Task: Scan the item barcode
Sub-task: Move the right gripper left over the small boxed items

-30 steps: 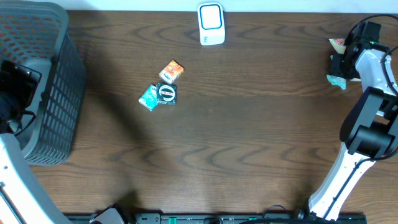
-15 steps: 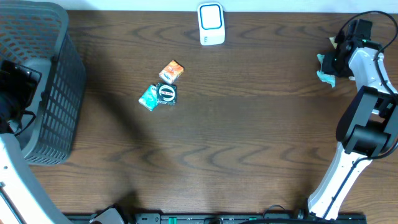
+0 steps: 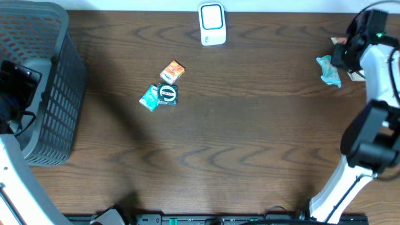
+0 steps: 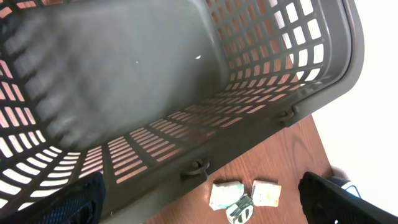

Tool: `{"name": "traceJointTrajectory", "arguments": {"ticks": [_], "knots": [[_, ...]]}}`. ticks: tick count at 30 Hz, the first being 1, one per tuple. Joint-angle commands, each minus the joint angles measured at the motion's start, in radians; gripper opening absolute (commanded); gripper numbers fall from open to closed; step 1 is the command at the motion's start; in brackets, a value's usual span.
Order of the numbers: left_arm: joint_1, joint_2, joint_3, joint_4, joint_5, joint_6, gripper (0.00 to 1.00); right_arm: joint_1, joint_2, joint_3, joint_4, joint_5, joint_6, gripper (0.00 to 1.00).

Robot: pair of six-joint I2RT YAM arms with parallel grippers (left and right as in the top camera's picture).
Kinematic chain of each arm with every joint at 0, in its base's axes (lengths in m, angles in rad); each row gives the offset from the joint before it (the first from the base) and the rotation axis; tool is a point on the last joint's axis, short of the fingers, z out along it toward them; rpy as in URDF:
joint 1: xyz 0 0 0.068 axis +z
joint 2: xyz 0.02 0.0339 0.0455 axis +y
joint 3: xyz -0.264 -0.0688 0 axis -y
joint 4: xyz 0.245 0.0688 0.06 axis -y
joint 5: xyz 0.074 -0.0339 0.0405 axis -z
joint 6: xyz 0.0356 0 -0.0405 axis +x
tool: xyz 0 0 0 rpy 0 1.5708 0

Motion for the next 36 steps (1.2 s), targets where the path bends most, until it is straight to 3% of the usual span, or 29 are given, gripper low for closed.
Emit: {"name": "traceJointTrajectory", "arguments": {"ticks": [1, 5, 11, 17, 20, 21, 23, 30, 32, 36], "knots": [[0.003, -0.007, 0.014, -0.002, -0.005, -0.008, 0.98, 0.058, -0.119, 0.002, -0.023, -0.254, 0.023, 0.38], [0.003, -0.007, 0.014, -0.002, -0.005, -0.008, 0.97, 0.13, -0.136, 0.002, -0.084, -0.623, 0.027, 0.45], [0.003, -0.007, 0.014, -0.002, -0.005, -0.008, 0.98, 0.26, -0.123, 0.0, -0.152, -0.776, 0.031, 0.48], [0.003, -0.007, 0.014, -0.002, -0.005, -0.008, 0.98, 0.442, -0.117, -0.001, -0.127, -0.729, 0.042, 0.51], [0.003, -0.007, 0.014, -0.002, -0.005, -0.008, 0.98, 0.537, -0.117, -0.001, -0.098, -0.581, 0.121, 0.54], [0.003, -0.007, 0.014, -0.002, -0.005, -0.008, 0.98, 0.563, -0.117, -0.001, -0.092, -0.523, 0.156, 0.58], [0.003, -0.007, 0.014, -0.002, -0.005, -0.008, 0.98, 0.619, -0.117, -0.001, -0.081, -0.431, 0.203, 0.77], [0.003, -0.007, 0.014, -0.002, -0.005, -0.008, 0.98, 0.747, -0.117, -0.001, -0.015, -0.391, 0.206, 0.86], [0.003, -0.007, 0.014, -0.002, -0.005, -0.008, 0.98, 0.779, -0.117, -0.001, -0.009, -0.33, 0.212, 0.99], [0.003, -0.007, 0.014, -0.002, -0.005, -0.008, 0.97, 0.812, -0.117, -0.001, -0.008, -0.262, 0.253, 0.99]]}}
